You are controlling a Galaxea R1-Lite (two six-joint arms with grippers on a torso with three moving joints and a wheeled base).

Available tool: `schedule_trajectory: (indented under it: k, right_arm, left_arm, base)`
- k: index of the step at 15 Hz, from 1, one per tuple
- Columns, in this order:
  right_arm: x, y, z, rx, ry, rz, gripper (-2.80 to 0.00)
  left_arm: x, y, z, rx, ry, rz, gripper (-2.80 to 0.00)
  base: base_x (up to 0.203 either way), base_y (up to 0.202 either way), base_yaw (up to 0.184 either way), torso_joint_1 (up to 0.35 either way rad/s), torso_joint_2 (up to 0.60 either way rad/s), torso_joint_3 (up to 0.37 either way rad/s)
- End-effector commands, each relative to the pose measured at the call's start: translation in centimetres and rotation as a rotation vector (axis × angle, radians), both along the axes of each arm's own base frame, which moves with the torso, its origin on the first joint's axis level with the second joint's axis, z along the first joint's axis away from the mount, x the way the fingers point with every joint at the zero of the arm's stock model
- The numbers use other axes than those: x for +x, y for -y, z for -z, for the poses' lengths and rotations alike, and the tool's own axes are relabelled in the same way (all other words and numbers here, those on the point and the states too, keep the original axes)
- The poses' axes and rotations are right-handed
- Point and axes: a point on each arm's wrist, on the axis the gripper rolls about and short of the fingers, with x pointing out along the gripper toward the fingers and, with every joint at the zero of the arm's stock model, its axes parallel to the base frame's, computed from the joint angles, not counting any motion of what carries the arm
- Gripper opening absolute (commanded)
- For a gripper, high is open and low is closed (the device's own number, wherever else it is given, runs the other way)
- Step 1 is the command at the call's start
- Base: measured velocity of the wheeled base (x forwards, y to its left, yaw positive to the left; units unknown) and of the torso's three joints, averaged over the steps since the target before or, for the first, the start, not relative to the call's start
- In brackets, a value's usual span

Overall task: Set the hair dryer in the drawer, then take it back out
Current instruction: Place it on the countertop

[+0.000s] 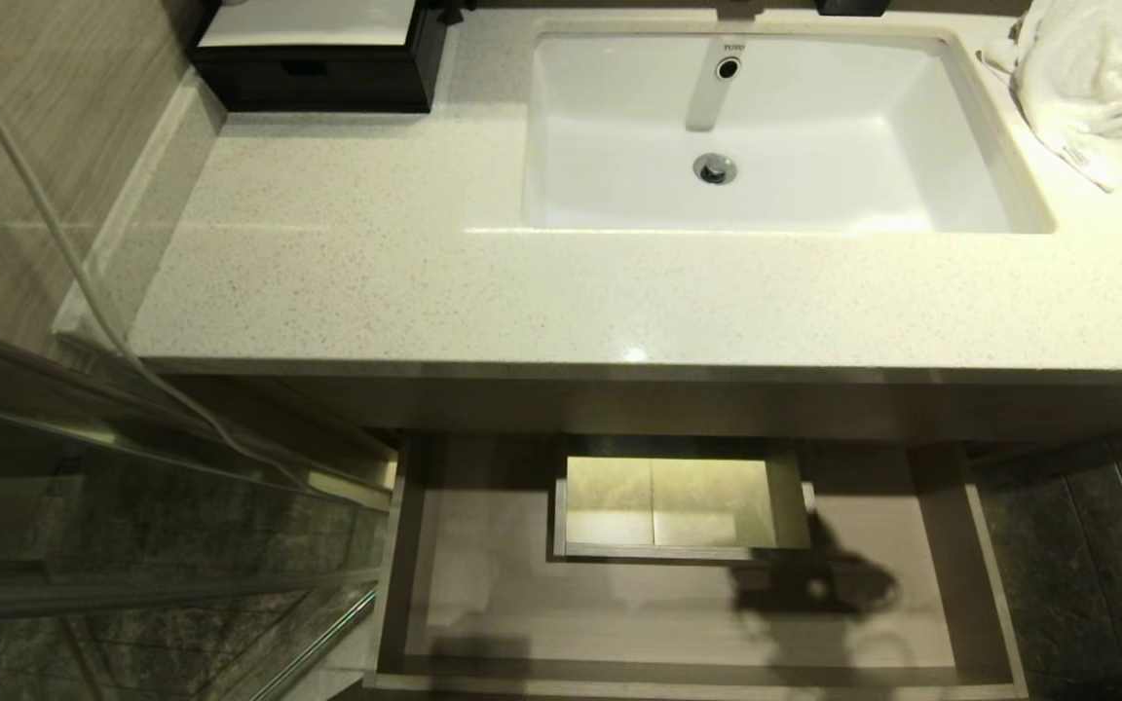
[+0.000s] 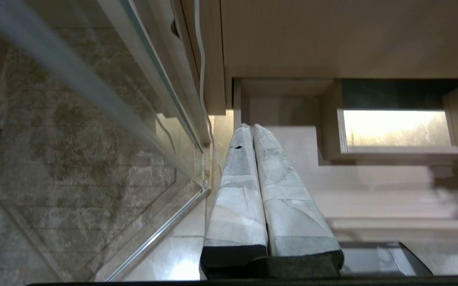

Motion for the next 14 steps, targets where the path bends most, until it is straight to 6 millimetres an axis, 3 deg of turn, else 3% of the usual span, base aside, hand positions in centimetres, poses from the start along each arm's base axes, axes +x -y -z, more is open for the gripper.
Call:
schedule_trajectory:
  k: [1,7,10,14]
  right_arm:
    - [2.8,0.7,-1.4,-0.036,-0.043,-0.049,-2.80]
    - [8.9,1.3,-6.1,-0.164,-0.051,-0.251,-2.80]
    - [11.0,0.1,-5.1,-0.271,-0.163,-0.541,-2.80]
    - [12.3,-0.6,-3.3,-0.396,-0.363,-0.689,-2.80]
  left_arm:
    - [0.0,0.0,0.0,-0.001,-0.001,0.000,-2.80]
    - [0.0,0.0,0.0,0.000,-0.001,-0.001,-2.80]
    - [0.0,0.0,0.0,-0.002,0.000,-0.001,-2.80]
    - [0.0,0.0,0.0,-0.001,-0.001,0.001,-2.80]
  base:
    - [0.000,0.000,0.000,0.312,-0.10,0.212]
    - [0.000,0.000,0.000,0.247,-0.09,0.144]
    - [0.000,0.000,0.000,0.027,-0.01,0.019]
    - [0.000,0.000,0.000,0.000,0.00,0.000]
